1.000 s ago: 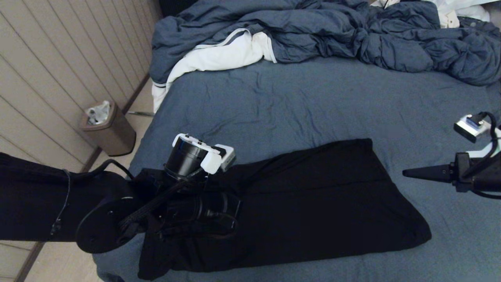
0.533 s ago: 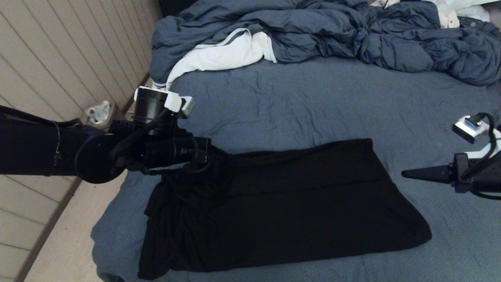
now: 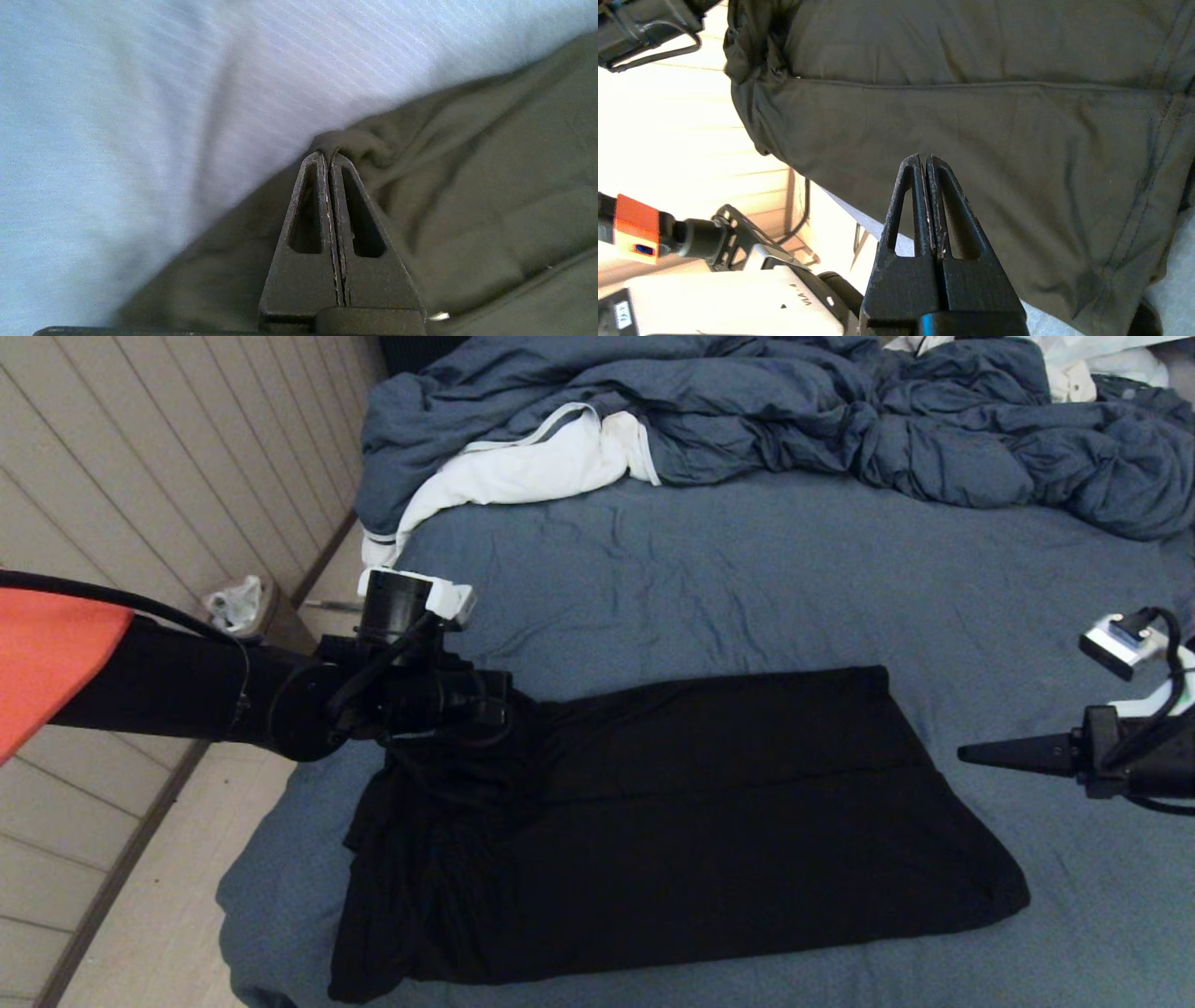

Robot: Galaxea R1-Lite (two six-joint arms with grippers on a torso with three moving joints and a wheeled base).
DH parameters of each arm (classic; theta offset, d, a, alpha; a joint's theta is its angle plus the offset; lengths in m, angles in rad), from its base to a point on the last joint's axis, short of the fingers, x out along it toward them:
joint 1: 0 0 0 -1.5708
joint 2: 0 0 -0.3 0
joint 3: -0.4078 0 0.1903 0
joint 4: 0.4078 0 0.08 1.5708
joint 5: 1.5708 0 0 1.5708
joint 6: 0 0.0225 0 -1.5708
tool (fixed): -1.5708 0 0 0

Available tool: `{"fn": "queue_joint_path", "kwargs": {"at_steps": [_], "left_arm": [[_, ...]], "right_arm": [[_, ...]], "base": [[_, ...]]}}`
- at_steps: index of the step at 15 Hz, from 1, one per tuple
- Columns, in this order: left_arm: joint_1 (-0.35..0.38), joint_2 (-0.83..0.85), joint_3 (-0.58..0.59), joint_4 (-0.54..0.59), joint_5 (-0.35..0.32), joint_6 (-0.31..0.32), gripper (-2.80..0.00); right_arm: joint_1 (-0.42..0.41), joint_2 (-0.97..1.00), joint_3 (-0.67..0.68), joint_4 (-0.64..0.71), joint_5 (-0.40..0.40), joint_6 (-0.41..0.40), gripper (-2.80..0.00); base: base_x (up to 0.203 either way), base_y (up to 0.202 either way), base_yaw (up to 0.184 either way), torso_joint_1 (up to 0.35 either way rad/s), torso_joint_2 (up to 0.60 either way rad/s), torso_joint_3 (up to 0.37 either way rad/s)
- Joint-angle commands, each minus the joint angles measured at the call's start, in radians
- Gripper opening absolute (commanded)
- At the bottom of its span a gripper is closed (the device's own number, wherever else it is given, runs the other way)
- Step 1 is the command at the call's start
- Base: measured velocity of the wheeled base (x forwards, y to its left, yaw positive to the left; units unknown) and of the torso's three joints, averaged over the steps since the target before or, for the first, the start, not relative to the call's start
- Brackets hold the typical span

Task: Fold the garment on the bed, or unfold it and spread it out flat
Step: Fold the black T-shirt

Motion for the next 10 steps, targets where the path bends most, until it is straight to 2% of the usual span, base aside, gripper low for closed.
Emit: {"fn": "queue_joint_path", "kwargs": {"at_steps": [1,3,4,10], "left_arm": [[-0.052,0.029,-0.007,0.001,0.005,-0.018,-2.80],[-0.112,0.060,-0.011,0.007,0.017,-0.056,-2.80],[-0.119,0.073,-0.010,0.006,0.026,-0.061,-2.80],[-0.117,0.043,-0.031,0.001,0.040,-0.071,-2.80]], "right_arm": [[-0.005,-0.011,0.006,0.004,0.008,-0.014,-2.80],[-0.008,-0.016,0.008,0.003,0.007,-0.015,-2.80],[-0.008,-0.017,0.008,0.003,0.007,-0.016,-2.80],[-0.008,-0.024,0.015,0.003,0.007,-0.017,-2.80]], "base": [[0.000,0.000,0.000,0.000,0.00,0.000],[0.000,0.000,0.000,0.000,0.00,0.000],[0.000,0.000,0.000,0.000,0.00,0.000],[0.000,0.000,0.000,0.000,0.00,0.000]]}}
